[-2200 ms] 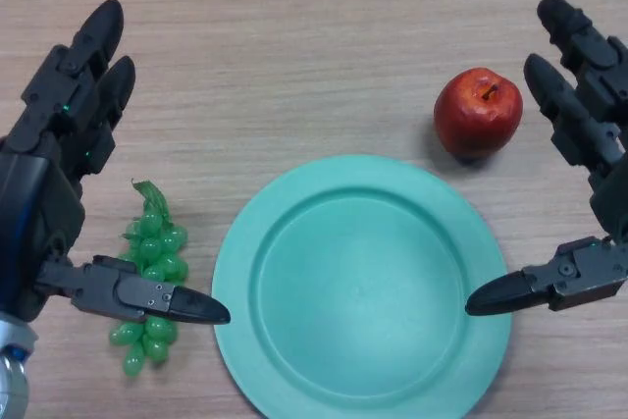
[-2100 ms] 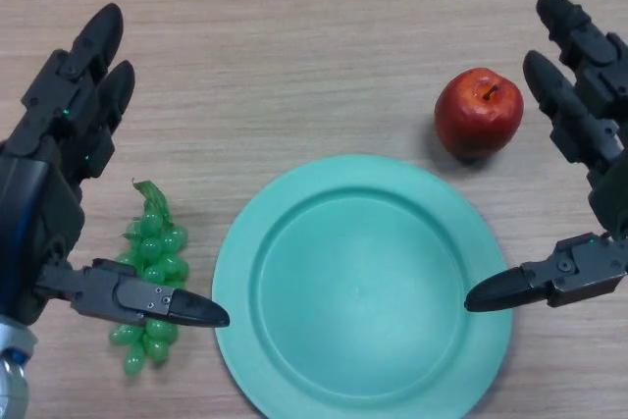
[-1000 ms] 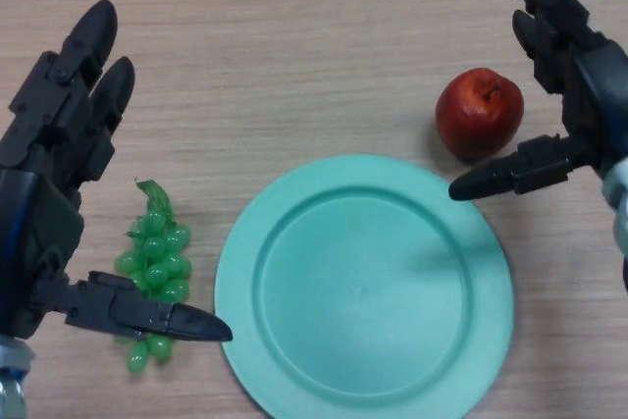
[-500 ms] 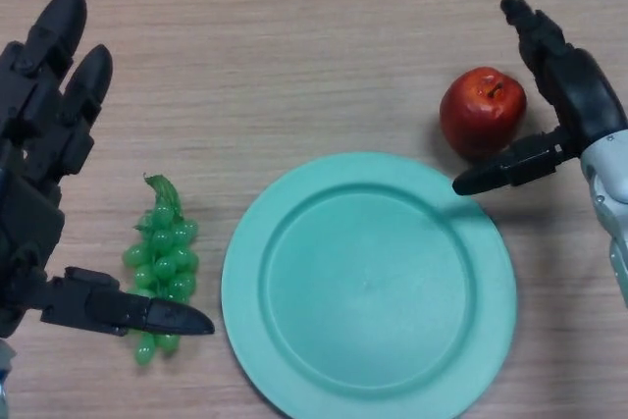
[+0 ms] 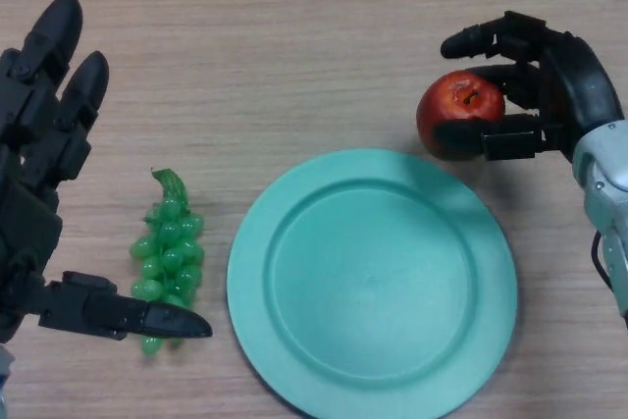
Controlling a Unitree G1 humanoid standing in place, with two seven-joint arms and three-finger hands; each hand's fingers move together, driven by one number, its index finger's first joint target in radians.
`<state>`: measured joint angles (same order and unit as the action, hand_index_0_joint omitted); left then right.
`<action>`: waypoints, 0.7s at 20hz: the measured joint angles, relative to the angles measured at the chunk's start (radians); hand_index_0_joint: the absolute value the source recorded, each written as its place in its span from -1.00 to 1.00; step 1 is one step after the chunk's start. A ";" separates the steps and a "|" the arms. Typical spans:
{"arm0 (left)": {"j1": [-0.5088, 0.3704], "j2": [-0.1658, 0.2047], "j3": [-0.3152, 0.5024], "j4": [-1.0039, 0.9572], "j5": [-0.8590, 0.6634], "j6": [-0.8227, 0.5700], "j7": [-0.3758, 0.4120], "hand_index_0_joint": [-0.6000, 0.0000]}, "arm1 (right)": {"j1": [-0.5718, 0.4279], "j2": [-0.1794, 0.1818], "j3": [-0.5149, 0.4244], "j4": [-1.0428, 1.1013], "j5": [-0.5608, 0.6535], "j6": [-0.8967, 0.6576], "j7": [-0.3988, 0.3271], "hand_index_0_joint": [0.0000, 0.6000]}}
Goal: Pick up the red apple and place it on the plate
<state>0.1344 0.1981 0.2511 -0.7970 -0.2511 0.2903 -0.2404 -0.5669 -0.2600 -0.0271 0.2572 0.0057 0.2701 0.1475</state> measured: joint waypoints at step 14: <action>0.000 0.000 -0.042 0.025 0.005 -0.015 0.011 1.00 | 0.467 0.069 0.182 -0.627 -0.062 0.081 0.052 1.00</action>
<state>0.1346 0.1980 0.2088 -0.7719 -0.2459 0.2754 -0.2293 -0.0994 -0.1914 0.1548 -0.3697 -0.0561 0.3512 0.1996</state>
